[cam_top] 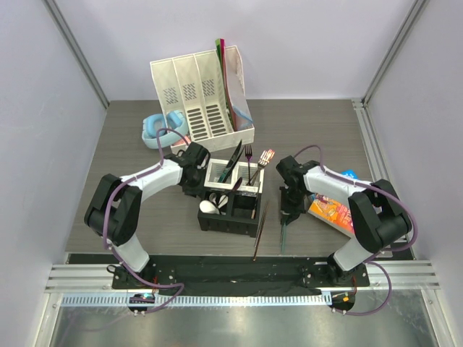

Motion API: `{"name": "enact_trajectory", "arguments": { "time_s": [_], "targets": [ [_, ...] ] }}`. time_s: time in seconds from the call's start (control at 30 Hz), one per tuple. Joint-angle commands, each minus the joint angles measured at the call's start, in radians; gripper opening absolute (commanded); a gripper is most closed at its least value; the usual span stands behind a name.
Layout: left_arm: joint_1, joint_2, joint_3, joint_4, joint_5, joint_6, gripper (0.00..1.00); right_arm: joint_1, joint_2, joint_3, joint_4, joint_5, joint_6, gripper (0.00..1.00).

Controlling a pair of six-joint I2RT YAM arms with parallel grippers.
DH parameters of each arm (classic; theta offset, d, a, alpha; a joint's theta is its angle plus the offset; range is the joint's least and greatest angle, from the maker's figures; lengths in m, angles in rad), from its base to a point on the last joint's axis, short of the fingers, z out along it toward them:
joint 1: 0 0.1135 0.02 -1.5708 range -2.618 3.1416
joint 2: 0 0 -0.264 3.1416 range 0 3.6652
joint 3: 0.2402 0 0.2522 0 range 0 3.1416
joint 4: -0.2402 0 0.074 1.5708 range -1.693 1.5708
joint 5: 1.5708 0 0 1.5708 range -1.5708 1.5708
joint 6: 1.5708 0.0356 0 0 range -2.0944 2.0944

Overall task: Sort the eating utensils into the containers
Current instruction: Pick up the chopstick from the center of the board.

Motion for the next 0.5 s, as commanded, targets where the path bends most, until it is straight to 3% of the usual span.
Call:
{"name": "enact_trajectory", "arguments": {
  "time_s": [0.0, 0.47],
  "targets": [
    [-0.006, -0.002, 0.027, 0.03, 0.001, 0.004, 0.26, 0.005, -0.034, 0.075, -0.003, 0.001, 0.001, 0.01],
    [-0.005, 0.001, 0.029, 0.033, -0.005, 0.013, 0.26, 0.005, -0.095, 0.19, -0.055, 0.039, -0.005, 0.01]
  ]
}}
